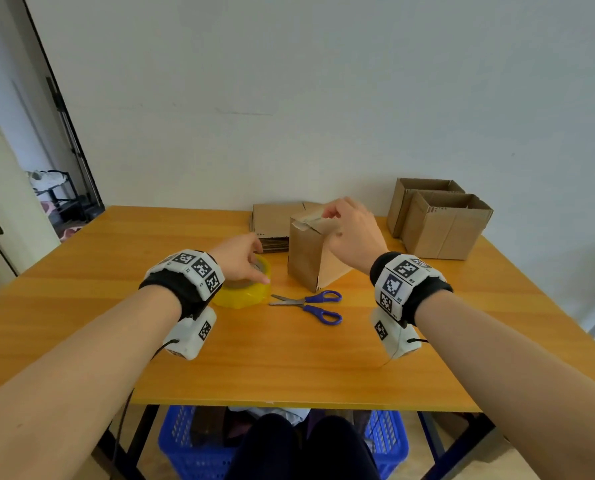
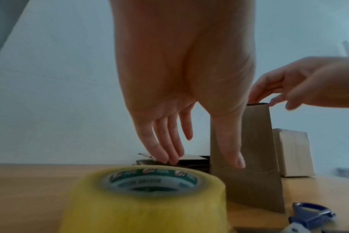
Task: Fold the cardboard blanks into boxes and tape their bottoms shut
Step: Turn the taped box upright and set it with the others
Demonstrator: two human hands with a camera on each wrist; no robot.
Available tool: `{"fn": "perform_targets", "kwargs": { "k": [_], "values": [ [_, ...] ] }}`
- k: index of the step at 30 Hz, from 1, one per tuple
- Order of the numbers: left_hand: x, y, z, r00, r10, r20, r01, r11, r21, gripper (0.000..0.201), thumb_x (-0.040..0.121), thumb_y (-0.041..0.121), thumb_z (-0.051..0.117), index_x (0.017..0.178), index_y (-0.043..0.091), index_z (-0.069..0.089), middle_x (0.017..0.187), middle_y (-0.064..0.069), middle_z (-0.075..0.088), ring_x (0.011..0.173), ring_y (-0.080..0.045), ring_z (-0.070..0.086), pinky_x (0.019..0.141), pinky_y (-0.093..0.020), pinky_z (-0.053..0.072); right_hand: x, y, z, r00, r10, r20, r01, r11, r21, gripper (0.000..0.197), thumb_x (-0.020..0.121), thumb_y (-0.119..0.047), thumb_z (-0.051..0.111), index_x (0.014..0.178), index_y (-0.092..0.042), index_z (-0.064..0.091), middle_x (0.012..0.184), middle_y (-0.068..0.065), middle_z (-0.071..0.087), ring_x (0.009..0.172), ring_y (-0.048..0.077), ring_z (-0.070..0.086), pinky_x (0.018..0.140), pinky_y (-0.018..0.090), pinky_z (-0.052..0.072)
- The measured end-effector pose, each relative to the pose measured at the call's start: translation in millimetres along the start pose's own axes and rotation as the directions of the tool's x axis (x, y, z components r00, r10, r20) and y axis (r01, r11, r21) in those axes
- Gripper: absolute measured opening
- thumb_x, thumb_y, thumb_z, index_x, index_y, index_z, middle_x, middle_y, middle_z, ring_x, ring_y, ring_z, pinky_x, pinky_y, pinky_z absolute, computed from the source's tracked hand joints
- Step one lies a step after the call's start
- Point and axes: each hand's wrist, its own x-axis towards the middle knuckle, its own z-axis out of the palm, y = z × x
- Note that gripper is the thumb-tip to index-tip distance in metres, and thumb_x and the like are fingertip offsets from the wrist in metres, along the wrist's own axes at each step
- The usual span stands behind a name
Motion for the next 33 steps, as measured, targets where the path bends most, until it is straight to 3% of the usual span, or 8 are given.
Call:
{"fn": "perform_targets", "kwargs": {
  "k": [4, 8, 13, 16, 21, 24, 29, 33],
  "values": [
    [5.1, 21.1, -0.3, 0.981, 0.129, -0.145, -0.147, 0.981, -0.123, 0.094, 0.067, 0.037, 0.083, 0.142, 0.021, 0.029, 0.146, -0.003, 0.038, 0.128, -0.022, 0.044, 0.104, -0.039, 0.041, 0.5, 12.4, 3.9, 0.987, 0.031, 0.155, -0.016, 0.995, -0.097, 0.063, 0.075, -0.004, 0.057, 0.134, -0.019, 0.043, 0.134, 0.003, 0.049, 0.126, 0.026, 0.042, 0.111, 0.038, 0.027],
    [10.7, 35.1, 2.8, 0.937, 0.265, -0.229, -0.3, 0.945, -0.13, 0.094, 0.068, 0.043, 0.08, 0.145, 0.031, 0.028, 0.153, 0.0, 0.026, 0.14, -0.019, 0.025, 0.114, -0.043, 0.028, 1.0, 14.2, 10.3, 0.992, -0.027, 0.127, 0.047, 0.987, -0.156, 0.052, 0.086, -0.019, 0.058, 0.136, -0.02, 0.045, 0.14, -0.002, 0.047, 0.131, 0.019, 0.04, 0.112, 0.034, 0.019],
    [19.9, 40.9, 5.3, 0.91, 0.286, -0.3, -0.309, 0.951, -0.032, 0.074, 0.077, 0.043, 0.073, 0.141, 0.038, 0.037, 0.157, -0.005, 0.016, 0.145, -0.022, 0.009, 0.115, -0.042, 0.017, 2.6, 8.8, 20.0, 0.997, -0.066, 0.032, 0.072, 0.965, -0.251, 0.048, 0.087, -0.04, 0.06, 0.13, -0.023, 0.052, 0.136, -0.002, 0.048, 0.128, 0.02, 0.04, 0.107, 0.036, 0.022],
    [24.0, 41.5, 4.3, 0.889, 0.323, -0.326, -0.32, 0.945, 0.063, 0.061, 0.083, 0.038, 0.068, 0.138, 0.038, 0.042, 0.156, -0.002, 0.02, 0.143, -0.02, 0.009, 0.114, -0.039, 0.017, 1.6, 8.9, 23.1, 0.994, -0.104, 0.016, 0.104, 0.952, -0.287, 0.056, 0.086, -0.044, 0.058, 0.136, -0.022, 0.045, 0.143, -0.001, 0.041, 0.133, 0.02, 0.034, 0.11, 0.039, 0.019],
    [29.4, 35.5, 2.8, 0.868, 0.376, -0.325, -0.33, 0.925, 0.189, 0.055, 0.088, 0.037, 0.062, 0.139, 0.035, 0.042, 0.156, 0.009, 0.022, 0.144, -0.017, 0.01, 0.116, -0.04, 0.017, 4.4, 12.9, 27.0, 0.989, -0.084, 0.123, 0.115, 0.956, -0.271, 0.069, 0.089, -0.045, 0.049, 0.148, -0.02, 0.025, 0.158, -0.002, 0.019, 0.147, 0.015, 0.009, 0.118, 0.041, -0.003],
    [32.1, 37.1, 3.8, 0.863, 0.424, -0.277, -0.351, 0.895, 0.277, 0.056, 0.092, 0.032, 0.057, 0.144, 0.029, 0.035, 0.156, 0.013, 0.019, 0.146, -0.012, 0.007, 0.118, -0.04, 0.017, 5.8, 13.5, 28.5, 0.987, -0.075, 0.143, 0.115, 0.948, -0.296, 0.066, 0.091, -0.048, 0.044, 0.149, -0.022, 0.025, 0.158, -0.004, 0.021, 0.147, 0.014, 0.011, 0.119, 0.041, -0.004],
    [32.5, 39.2, 6.3, 0.89, 0.403, -0.214, -0.334, 0.894, 0.298, 0.056, 0.097, 0.03, 0.048, 0.148, 0.023, 0.025, 0.158, 0.005, 0.015, 0.146, -0.015, 0.012, 0.119, -0.035, 0.017, 7.6, 17.7, 25.8, 0.99, -0.072, 0.124, 0.11, 0.939, -0.327, 0.064, 0.092, -0.05, 0.042, 0.148, -0.023, 0.028, 0.155, -0.005, 0.028, 0.145, 0.012, 0.018, 0.119, 0.04, -0.001],
    [26.5, 43.5, 4.0, 0.898, 0.385, -0.214, -0.329, 0.909, 0.256, 0.056, 0.097, 0.028, 0.048, 0.147, 0.02, 0.024, 0.156, 0.004, 0.024, 0.141, -0.014, 0.028, 0.112, -0.031, 0.031, 5.6, 20.3, 23.5, 0.99, -0.07, 0.124, 0.109, 0.934, -0.34, 0.063, 0.094, -0.05, 0.041, 0.148, -0.021, 0.026, 0.155, -0.004, 0.028, 0.144, 0.013, 0.02, 0.119, 0.037, 0.0]
  ]
}}
